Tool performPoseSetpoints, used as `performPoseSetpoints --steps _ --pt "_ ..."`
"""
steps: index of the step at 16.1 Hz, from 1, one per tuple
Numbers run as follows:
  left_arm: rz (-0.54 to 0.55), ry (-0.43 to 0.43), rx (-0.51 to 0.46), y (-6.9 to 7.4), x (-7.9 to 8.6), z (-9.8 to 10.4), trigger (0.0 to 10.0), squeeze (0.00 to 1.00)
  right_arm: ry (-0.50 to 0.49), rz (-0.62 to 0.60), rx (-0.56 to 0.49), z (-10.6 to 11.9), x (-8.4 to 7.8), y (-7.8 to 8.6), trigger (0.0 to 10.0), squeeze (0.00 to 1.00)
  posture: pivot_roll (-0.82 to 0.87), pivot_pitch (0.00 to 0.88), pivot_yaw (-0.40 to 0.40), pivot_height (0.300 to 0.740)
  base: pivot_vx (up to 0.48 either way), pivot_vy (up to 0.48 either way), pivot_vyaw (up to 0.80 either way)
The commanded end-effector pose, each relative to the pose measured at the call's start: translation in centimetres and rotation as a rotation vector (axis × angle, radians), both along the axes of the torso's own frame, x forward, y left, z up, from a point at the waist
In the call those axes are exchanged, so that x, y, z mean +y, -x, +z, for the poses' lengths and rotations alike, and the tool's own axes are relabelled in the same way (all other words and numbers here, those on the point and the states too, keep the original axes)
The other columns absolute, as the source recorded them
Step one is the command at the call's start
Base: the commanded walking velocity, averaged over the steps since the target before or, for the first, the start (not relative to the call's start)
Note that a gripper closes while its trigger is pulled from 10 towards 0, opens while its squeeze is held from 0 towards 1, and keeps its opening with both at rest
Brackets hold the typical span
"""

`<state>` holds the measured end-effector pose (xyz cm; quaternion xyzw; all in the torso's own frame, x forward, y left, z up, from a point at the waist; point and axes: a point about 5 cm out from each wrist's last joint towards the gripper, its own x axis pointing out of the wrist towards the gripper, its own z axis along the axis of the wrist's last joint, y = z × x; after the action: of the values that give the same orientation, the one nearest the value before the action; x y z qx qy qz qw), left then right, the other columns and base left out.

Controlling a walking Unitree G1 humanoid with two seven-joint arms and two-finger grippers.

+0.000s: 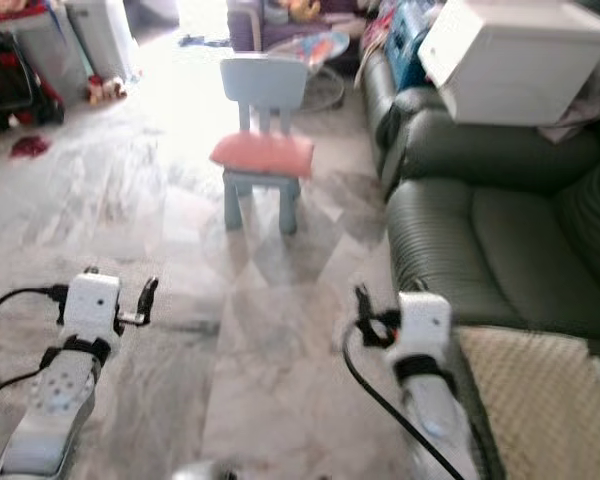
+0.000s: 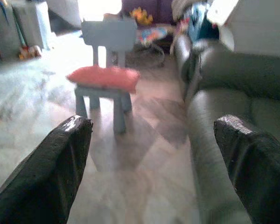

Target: Move the pillow to the sofa

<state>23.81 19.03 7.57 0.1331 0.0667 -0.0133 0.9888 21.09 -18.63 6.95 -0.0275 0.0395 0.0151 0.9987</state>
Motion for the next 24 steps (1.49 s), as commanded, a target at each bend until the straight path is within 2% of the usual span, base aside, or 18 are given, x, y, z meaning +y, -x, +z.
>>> performPoseSetpoints --steps 1,2,4,6,8,12,24 --pt "-0.031 0.021 -0.004 0.0 -0.3 0.4 10.0 0.00 0.006 -0.008 0.012 0.0 -0.7 0.3 10.0 0.00 0.03 0.000 0.015 0.740 0.000 0.000 0.00" --pt "-0.039 0.057 0.002 0.0 -0.4 0.5 10.0 0.00 0.008 -0.008 0.018 -0.1 -0.9 0.3 10.0 0.00 0.02 0.000 0.015 0.740 0.000 0.000 0.00" --pt "-0.042 0.076 0.010 -0.1 -0.5 0.7 10.0 0.00 0.005 -0.009 0.018 0.1 -1.0 -0.1 10.0 0.00 0.02 0.000 0.016 0.740 0.000 0.000 0.00" --pt "-0.040 0.077 0.006 -0.4 -0.3 0.9 10.0 0.00 0.008 -0.002 0.016 0.1 -0.7 -0.1 10.0 0.00 0.03 0.000 0.020 0.740 0.135 0.000 0.00" --pt "-0.038 0.068 0.000 -0.5 0.2 1.0 10.0 0.00 0.053 0.051 0.003 0.1 0.3 0.2 10.0 0.00 0.03 0.000 0.020 0.740 0.358 0.000 0.00" --pt "-0.023 0.084 0.006 -0.7 0.3 1.0 10.0 0.00 0.055 0.049 0.005 0.1 0.1 -0.1 10.0 0.00 0.02 0.000 0.013 0.740 0.443 0.000 0.00" --pt "-0.007 0.072 0.015 -0.9 0.3 0.9 10.0 0.00 0.064 0.072 -0.005 0.3 0.4 -0.6 10.0 0.00 0.02 0.000 0.001 0.740 0.376 0.295 0.00"
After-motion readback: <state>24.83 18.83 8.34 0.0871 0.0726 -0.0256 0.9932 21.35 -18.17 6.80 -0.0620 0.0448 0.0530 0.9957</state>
